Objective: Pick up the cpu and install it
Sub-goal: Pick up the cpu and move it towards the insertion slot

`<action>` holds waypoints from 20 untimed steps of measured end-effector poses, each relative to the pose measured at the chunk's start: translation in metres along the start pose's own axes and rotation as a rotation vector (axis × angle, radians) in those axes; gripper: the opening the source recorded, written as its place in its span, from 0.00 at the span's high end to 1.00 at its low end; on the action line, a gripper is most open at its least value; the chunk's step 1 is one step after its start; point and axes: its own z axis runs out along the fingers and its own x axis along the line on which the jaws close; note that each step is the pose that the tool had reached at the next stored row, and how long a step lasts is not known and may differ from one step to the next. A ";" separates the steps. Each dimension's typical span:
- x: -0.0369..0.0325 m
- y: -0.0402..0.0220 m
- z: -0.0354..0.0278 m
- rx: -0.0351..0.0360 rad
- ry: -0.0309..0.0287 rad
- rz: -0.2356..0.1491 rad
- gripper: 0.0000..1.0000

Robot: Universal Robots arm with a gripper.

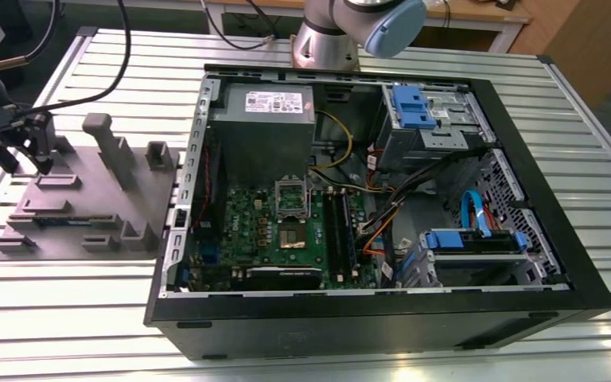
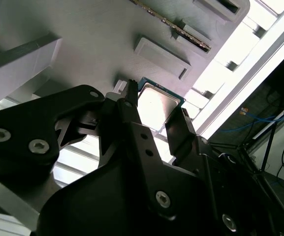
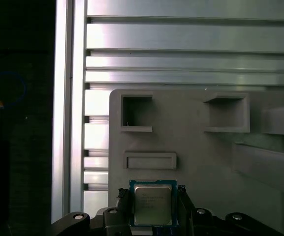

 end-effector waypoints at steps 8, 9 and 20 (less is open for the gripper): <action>-0.0001 0.0002 -0.0017 -0.0002 -0.0002 0.000 0.53; -0.0001 0.0002 -0.0017 -0.0002 -0.0002 0.000 0.53; -0.0001 0.0004 -0.0087 -0.0002 -0.0002 0.000 0.53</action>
